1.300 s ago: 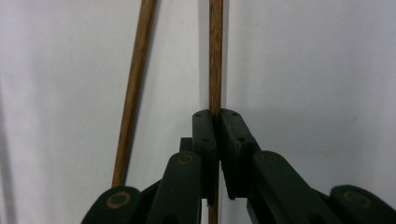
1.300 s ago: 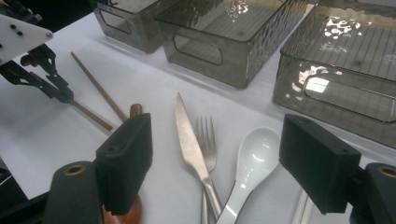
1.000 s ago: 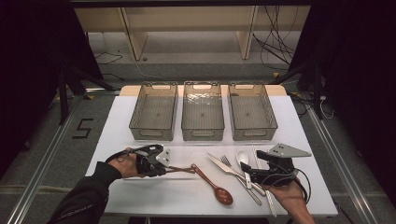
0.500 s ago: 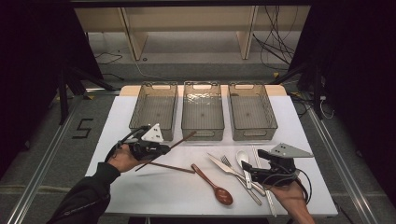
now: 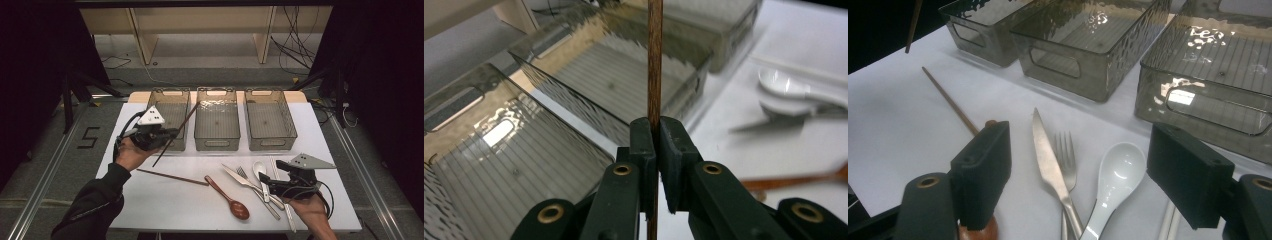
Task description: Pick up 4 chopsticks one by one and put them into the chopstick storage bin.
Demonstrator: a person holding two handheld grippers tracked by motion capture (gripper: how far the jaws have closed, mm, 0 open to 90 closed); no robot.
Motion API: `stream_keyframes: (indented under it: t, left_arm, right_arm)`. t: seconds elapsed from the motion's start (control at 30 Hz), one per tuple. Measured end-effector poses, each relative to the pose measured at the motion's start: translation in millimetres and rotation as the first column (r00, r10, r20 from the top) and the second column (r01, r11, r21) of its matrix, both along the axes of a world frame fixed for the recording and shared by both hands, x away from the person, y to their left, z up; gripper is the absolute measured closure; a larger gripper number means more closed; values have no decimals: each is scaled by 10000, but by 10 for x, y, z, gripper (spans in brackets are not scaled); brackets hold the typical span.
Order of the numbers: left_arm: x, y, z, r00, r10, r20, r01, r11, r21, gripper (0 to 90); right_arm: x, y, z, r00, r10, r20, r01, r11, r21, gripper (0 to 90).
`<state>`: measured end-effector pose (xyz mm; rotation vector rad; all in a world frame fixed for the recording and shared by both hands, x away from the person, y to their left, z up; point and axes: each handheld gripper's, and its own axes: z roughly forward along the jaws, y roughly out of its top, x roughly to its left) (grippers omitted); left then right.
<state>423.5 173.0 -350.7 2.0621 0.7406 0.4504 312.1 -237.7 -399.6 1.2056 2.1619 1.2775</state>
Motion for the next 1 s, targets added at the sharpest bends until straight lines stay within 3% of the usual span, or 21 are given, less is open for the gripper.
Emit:
stream_keyframes:
  t: [0.1,0.2,0.37,0.7,0.87,1.0]
  left_arm:
    - [64,51,18,9996,276,110,-276,9996,-75,844]
    - [110,113,55,9987,508,97,-504,9978,-423,844]
    - [172,181,161,9958,819,398,-789,9942,-726,844]
    - [362,255,344,9868,1314,946,-1285,9911,-360,844]
    - [498,286,342,9817,1662,924,-1628,9857,-428,843]
    - [594,293,329,9784,1814,989,-1806,9834,-166,843]
  right_arm:
    - [-2,-5,-2,10000,15,14,-15,10000,-10,267]
    - [2,-9,-4,10000,13,17,-13,10000,12,267]
    - [0,-1,-2,10000,20,0,-20,10000,10,267]
    - [-1,3,-6,10000,49,20,-49,10000,25,267]
    - [-2,0,-5,10000,62,17,-62,10000,23,266]
    - [-2,4,-6,10000,78,28,-78,10000,8,267]
